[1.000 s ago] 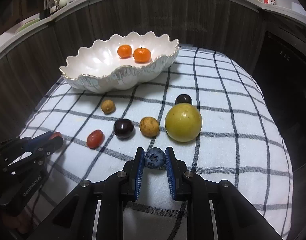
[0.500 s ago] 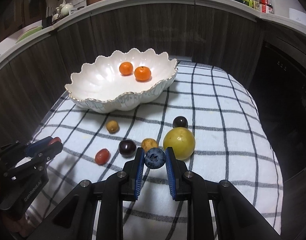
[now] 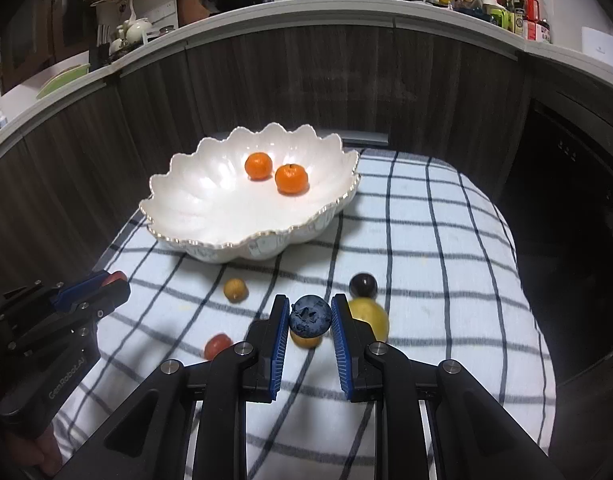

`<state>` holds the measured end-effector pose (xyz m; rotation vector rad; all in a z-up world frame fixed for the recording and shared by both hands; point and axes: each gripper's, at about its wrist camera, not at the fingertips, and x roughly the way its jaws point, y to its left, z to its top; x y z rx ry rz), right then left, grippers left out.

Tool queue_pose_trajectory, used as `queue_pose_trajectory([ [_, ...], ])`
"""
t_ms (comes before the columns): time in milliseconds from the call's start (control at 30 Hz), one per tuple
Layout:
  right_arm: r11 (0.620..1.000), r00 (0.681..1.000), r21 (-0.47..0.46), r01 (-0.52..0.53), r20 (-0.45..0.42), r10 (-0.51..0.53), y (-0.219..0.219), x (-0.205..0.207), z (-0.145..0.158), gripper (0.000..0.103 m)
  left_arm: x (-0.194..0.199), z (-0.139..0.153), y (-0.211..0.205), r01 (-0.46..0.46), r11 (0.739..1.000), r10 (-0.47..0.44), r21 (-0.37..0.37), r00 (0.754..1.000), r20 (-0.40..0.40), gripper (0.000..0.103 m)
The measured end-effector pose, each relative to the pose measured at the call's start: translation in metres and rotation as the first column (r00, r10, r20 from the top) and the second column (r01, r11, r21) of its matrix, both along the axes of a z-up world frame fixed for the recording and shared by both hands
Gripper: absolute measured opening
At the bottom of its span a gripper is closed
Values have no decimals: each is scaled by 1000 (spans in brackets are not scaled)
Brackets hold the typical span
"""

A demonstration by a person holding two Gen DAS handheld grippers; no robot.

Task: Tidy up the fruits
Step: 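Lift and carry the red oval fruit over the bowl while the right tool carries the blueberry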

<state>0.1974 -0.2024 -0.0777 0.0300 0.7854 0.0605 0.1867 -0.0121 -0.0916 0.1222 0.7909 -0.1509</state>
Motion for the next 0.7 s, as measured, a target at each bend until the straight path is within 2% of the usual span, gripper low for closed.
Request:
queue_pose_trajectory([
  [700, 1000, 998, 10, 6, 60, -7, -1, 38, 29, 23, 39, 28, 1, -26, 1000, 27, -16, 998, 58, 19],
])
